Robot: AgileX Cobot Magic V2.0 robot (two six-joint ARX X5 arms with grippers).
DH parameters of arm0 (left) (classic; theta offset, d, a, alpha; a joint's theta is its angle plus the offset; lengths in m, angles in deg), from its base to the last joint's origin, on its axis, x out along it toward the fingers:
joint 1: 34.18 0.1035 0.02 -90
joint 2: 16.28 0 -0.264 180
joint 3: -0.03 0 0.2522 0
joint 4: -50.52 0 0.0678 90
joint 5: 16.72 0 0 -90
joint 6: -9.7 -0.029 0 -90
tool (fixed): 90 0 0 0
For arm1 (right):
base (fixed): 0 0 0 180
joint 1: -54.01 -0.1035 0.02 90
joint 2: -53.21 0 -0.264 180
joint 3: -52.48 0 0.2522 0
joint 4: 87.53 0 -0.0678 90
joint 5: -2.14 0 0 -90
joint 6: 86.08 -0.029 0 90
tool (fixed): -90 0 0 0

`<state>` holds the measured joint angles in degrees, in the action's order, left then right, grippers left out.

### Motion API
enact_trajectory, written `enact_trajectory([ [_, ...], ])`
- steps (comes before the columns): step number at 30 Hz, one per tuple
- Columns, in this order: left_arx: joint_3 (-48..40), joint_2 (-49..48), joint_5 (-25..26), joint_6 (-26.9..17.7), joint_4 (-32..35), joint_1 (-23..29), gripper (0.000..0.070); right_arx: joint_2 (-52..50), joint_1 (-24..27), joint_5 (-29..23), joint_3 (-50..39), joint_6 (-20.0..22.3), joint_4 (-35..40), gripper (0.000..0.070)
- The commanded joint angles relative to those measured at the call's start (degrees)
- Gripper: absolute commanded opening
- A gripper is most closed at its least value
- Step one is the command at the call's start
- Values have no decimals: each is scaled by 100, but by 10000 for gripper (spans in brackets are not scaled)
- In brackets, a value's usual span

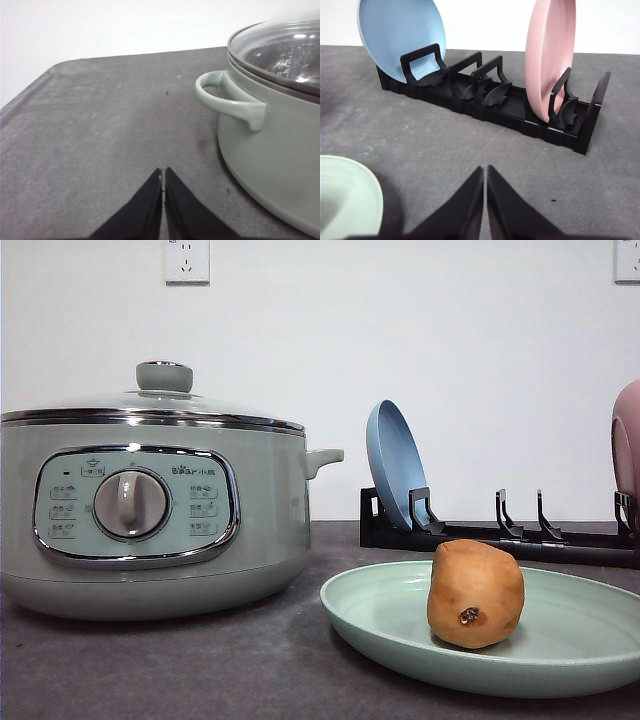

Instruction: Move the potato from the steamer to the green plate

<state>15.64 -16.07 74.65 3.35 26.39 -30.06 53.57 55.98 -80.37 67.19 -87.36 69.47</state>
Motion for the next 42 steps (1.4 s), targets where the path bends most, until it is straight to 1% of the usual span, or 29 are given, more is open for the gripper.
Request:
enact_trajectory([
  [1,-116,-2,-13,-4,-39,15,0,-15,0,-3,-24,-20,42,0],
  [42,-118,-2,-13,-4,-39,15,0,-15,0,-4,-24,-20,42,0],
])
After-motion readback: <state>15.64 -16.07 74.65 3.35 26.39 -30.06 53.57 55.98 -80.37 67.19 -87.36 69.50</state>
